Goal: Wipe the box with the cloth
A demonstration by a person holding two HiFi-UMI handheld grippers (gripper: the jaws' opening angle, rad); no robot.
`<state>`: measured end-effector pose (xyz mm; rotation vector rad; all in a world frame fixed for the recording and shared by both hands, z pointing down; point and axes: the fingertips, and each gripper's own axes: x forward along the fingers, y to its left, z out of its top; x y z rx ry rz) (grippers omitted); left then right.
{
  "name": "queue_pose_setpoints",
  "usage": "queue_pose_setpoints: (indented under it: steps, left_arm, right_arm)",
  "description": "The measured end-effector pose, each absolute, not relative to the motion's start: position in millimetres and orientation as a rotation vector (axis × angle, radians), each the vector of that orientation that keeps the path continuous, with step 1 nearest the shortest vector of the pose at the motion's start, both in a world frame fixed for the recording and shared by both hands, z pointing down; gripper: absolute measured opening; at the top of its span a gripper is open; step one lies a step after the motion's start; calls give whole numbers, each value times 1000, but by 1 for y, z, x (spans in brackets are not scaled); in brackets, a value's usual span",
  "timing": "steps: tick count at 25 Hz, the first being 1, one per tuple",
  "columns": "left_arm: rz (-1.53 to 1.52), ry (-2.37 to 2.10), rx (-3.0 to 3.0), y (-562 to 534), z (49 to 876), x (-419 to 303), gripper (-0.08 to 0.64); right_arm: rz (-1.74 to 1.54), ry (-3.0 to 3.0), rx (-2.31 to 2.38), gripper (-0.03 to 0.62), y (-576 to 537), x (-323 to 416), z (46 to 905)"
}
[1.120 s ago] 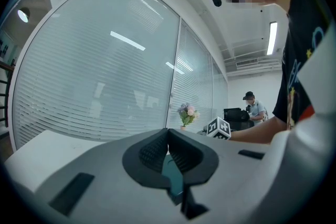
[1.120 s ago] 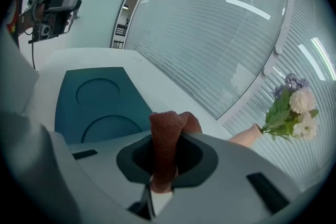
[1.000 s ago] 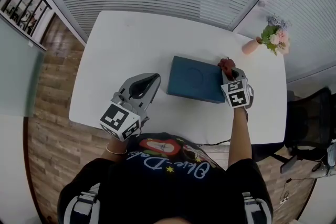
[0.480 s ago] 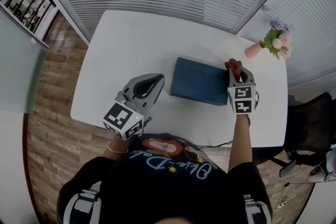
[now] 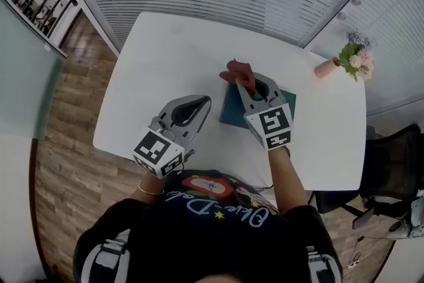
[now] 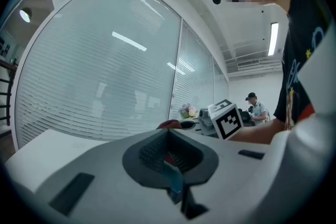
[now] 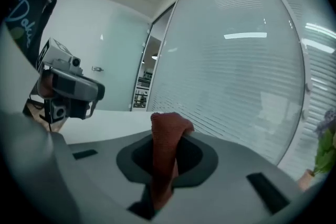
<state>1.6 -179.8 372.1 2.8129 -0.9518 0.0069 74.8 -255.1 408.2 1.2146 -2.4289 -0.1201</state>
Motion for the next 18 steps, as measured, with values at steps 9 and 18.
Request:
queue_pose_setpoints:
  steps: [9, 18]
  left_arm:
    - [19, -966, 2801, -182, 376, -3, 3]
    - [38, -878, 2826, -177, 377, 17, 3]
  right_arm:
    - [17, -2337, 1192, 37, -257, 88, 456]
    - [63, -2265, 1267, 38, -243, 127, 465]
